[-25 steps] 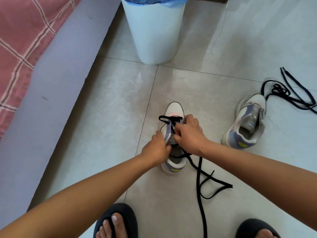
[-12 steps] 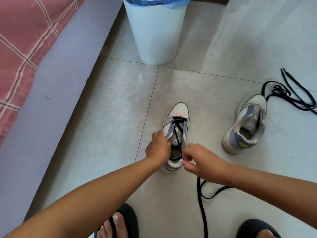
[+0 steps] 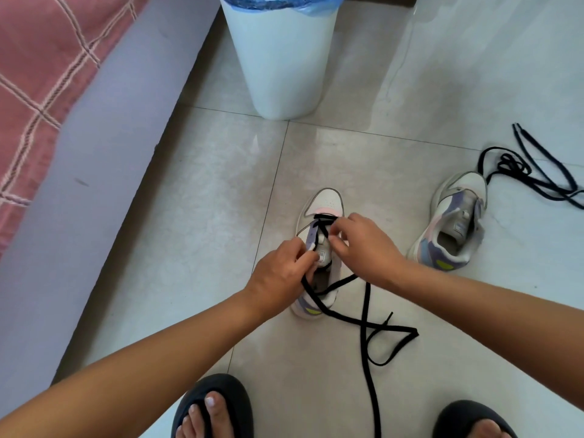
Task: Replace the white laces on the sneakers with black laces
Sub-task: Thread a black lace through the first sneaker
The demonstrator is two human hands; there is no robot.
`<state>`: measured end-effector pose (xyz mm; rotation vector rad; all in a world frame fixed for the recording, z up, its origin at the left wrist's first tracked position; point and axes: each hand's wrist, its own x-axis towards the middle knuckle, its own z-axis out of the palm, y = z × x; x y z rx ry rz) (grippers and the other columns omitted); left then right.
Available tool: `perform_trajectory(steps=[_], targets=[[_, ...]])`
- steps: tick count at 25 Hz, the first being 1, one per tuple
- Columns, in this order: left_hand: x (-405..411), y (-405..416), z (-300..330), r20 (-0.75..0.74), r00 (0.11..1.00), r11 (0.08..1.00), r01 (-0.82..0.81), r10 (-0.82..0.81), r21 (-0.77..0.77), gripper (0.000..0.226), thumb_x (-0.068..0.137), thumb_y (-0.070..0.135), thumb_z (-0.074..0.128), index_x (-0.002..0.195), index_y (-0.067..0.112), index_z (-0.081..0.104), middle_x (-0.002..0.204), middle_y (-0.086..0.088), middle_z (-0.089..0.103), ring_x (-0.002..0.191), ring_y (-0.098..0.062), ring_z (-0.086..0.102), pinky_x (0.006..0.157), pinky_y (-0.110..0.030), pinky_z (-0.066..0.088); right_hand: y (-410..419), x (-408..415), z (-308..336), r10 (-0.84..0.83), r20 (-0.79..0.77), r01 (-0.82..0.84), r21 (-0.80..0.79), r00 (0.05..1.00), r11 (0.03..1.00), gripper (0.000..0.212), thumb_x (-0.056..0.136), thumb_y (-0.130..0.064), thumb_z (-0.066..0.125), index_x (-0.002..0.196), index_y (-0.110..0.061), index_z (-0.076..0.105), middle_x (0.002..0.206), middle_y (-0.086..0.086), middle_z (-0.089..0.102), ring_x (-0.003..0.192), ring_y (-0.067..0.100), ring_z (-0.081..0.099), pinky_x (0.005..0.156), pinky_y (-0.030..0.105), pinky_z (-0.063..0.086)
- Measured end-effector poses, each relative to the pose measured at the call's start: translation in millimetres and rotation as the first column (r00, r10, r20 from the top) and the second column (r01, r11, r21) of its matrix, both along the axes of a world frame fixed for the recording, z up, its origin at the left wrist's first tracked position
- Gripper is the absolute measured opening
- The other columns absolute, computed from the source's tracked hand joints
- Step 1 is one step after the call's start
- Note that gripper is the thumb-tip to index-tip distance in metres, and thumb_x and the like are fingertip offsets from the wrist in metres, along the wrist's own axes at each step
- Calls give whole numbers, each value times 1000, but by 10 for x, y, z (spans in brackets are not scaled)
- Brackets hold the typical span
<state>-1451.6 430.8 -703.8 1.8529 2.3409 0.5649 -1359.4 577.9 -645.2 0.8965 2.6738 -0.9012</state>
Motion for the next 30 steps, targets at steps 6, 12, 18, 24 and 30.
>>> perform_trajectory(steps=[6,12,18,24,30], targets=[[92,68,34,221,891,855,-270,396,-442,40,98,38,39,130,14,34,119,-8,55,88,-32,62,65,-34,45,-48,-420,-253,36,395,-157,277,918,948,27,94,-17,47,118,-7,55,125,14,44,115,29,42,87,33,39],[57,102,31,133,878,792,-338,460,-508,34,100,34,32,126,13,37,122,-7,53,94,-31,60,65,-31,36,142,-467,-187,-493,320,577,-589,809,565,18,82,-28,50,86,-12,59,94,4,54,87,19,48,83,33,40],[-199,36,106,137,824,759,-425,550,-493,31,98,35,35,122,16,41,118,-5,56,92,-28,59,68,-31,38,557,-74,3,-552,332,458,-883,765,104,34,96,-29,47,65,-15,51,64,2,55,53,13,49,64,27,49],[-598,91,407,251,861,683,-142,442,-716,45,92,29,51,133,14,38,128,-10,46,110,-28,52,87,-35,43,861,234,135,-335,151,342,-689,930,639,13,91,-18,60,97,-8,66,63,-3,41,46,7,36,50,21,39],[-399,902,744,512,846,930,57,147,-362,37,100,33,39,129,16,53,130,-2,53,127,-17,42,105,-36,34,658,157,115,210,-173,-190,126,962,974,26,92,-10,53,116,-7,60,92,3,61,83,21,56,72,23,36]])
